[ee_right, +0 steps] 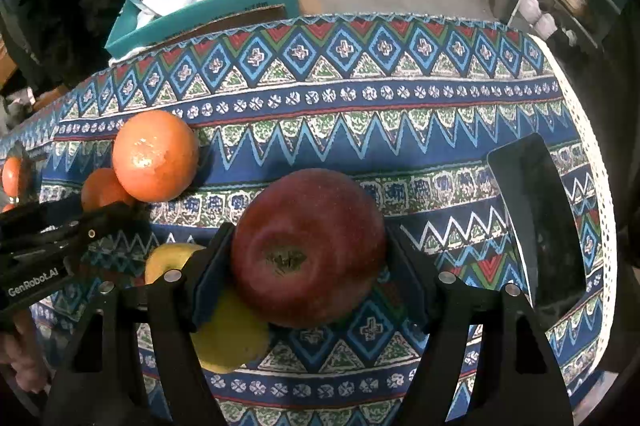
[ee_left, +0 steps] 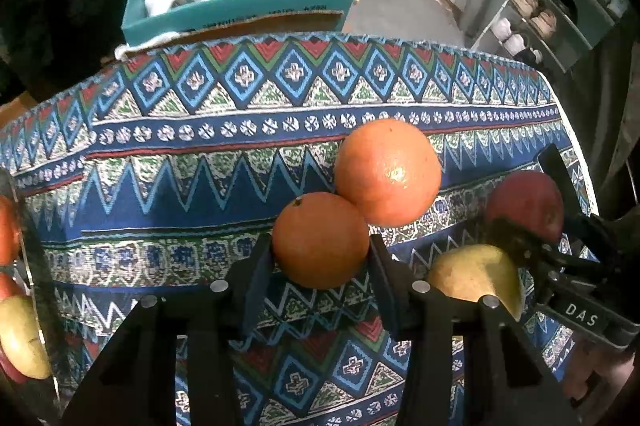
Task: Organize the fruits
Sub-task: 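Grasp the tangerine with the left gripper while the right gripper lifts the apple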
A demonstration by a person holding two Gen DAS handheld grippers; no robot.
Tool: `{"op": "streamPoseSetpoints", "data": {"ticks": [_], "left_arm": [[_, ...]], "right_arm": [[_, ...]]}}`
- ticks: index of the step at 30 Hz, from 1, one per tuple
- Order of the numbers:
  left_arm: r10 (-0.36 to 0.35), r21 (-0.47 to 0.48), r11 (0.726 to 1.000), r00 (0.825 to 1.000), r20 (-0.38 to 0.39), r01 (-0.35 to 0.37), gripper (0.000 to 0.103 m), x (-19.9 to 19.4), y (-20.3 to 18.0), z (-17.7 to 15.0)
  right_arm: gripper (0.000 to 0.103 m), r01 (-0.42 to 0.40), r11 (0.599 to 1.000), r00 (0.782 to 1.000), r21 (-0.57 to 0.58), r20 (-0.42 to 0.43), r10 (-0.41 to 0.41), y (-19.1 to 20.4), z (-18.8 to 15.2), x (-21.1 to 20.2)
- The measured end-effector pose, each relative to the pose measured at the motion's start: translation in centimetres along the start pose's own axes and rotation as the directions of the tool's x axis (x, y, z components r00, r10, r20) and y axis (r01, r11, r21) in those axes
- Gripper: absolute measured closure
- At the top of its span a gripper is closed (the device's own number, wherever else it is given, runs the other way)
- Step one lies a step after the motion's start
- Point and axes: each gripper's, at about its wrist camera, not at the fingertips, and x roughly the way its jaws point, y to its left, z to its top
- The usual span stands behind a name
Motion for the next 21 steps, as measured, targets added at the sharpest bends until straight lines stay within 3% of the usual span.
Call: {"op": "streamPoseSetpoints", "data": {"ticks": [21], "left_arm": [[0.0, 0.015, 1.0, 0.986, 0.164, -0.002, 0.056, -9.2, 0.4, -0.7]], "right_arm": [[0.029, 0.025, 0.998, 0.987, -0.054, 0.159, -0.017, 3.0, 1.6, -6.2]]}}
